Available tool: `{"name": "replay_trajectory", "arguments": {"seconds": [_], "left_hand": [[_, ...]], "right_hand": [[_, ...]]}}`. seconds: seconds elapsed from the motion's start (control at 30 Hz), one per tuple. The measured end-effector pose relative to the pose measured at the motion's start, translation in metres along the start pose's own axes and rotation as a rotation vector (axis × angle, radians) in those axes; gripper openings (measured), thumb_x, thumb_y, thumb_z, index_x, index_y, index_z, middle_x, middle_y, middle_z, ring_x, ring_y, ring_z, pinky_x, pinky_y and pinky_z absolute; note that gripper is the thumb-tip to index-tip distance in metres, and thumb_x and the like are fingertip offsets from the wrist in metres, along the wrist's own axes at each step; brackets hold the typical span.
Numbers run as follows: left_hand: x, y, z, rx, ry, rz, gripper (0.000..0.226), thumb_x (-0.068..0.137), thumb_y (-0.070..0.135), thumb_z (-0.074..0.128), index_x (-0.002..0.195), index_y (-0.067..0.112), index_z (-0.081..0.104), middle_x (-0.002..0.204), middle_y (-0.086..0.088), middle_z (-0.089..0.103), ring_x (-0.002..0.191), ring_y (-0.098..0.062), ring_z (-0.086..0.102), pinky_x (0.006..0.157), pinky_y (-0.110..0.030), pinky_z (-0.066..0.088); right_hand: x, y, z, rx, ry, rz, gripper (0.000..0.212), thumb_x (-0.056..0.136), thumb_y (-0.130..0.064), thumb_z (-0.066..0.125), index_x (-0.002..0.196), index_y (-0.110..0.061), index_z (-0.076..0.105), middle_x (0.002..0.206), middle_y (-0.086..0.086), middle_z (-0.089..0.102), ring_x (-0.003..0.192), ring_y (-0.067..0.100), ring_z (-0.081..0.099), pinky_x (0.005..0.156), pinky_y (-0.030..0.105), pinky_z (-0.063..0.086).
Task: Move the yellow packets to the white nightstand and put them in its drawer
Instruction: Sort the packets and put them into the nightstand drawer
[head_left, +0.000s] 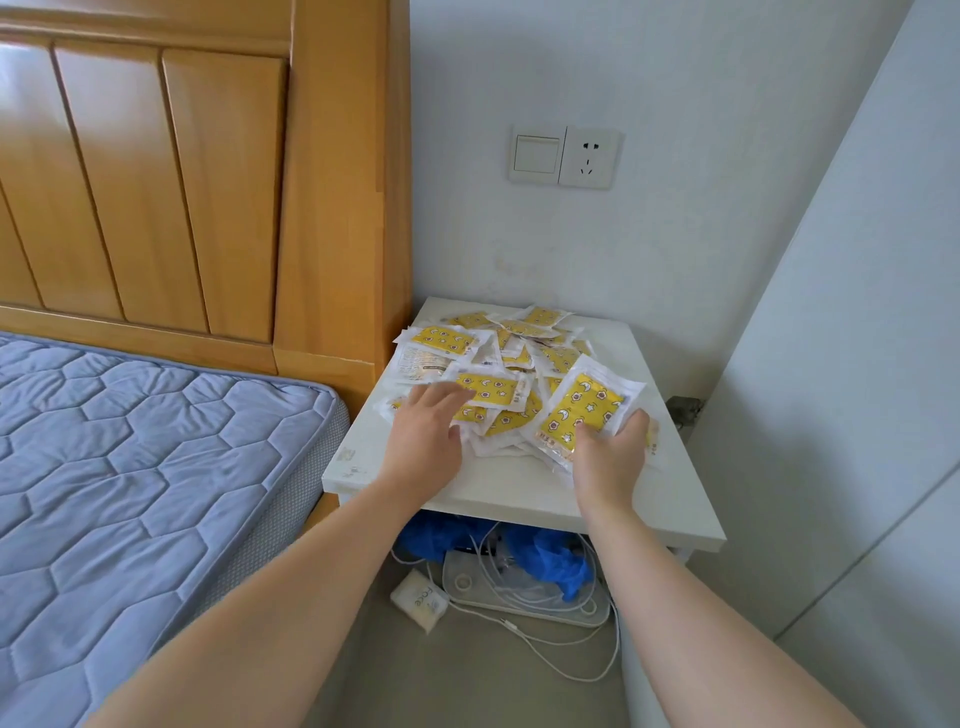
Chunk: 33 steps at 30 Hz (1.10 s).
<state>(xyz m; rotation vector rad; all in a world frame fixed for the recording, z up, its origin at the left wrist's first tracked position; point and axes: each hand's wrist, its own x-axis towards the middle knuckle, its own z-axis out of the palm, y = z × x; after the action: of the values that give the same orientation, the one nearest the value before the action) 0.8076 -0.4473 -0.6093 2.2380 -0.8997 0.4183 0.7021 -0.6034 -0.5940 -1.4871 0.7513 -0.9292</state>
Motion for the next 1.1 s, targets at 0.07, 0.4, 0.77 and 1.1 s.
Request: {"name": "replay_trajectory", "arguments": {"seconds": [0.07, 0.4, 0.77, 1.1], "left_hand": [[0.017, -0.002, -0.002, 0.089, -0.213, -0.029, 0.068, 0.085, 0.008, 0.059, 0.147, 0.022, 0.034, 0.157, 0.0, 0.023, 0.146, -0.023, 0.011, 0.118, -0.041, 0.016], [0.059, -0.007, -0.012, 0.202, -0.647, -0.046, 0.081, 0.086, 0.034, 0.068, 0.152, 0.021, 0.021, 0.153, -0.001, 0.032, 0.138, -0.023, 0.032, 0.111, -0.037, 0.031], [0.046, -0.008, -0.025, 0.363, -0.393, 0.161, 0.036, 0.089, 0.049, 0.057, 0.114, 0.024, 0.064, 0.118, 0.005, 0.057, 0.109, -0.013, 0.048, 0.09, -0.028, 0.042], [0.06, -0.002, -0.033, 0.253, -0.534, -0.187, 0.041, 0.085, 0.049, 0.065, 0.109, 0.017, 0.058, 0.117, -0.004, 0.058, 0.096, -0.019, 0.055, 0.079, -0.032, 0.052]], "right_hand": [[0.001, 0.001, 0.001, -0.002, -0.001, 0.0, 0.034, 0.085, 0.004, 0.055, 0.115, -0.008, 0.045, 0.106, 0.004, 0.06, 0.093, 0.018, 0.063, 0.064, 0.025, 0.054], [0.003, 0.003, 0.002, -0.068, 0.015, -0.012, 0.029, 0.086, 0.003, 0.055, 0.11, -0.008, 0.044, 0.096, -0.001, 0.056, 0.083, 0.015, 0.059, 0.057, 0.021, 0.046], [0.002, 0.002, 0.002, -0.058, 0.002, -0.018, 0.03, 0.086, 0.004, 0.054, 0.111, -0.008, 0.045, 0.099, 0.0, 0.058, 0.08, 0.008, 0.059, 0.055, 0.018, 0.046], [0.001, 0.002, 0.001, -0.087, -0.007, -0.024, 0.028, 0.087, 0.003, 0.054, 0.111, -0.005, 0.044, 0.101, 0.004, 0.057, 0.076, 0.004, 0.056, 0.05, 0.012, 0.04]]}}
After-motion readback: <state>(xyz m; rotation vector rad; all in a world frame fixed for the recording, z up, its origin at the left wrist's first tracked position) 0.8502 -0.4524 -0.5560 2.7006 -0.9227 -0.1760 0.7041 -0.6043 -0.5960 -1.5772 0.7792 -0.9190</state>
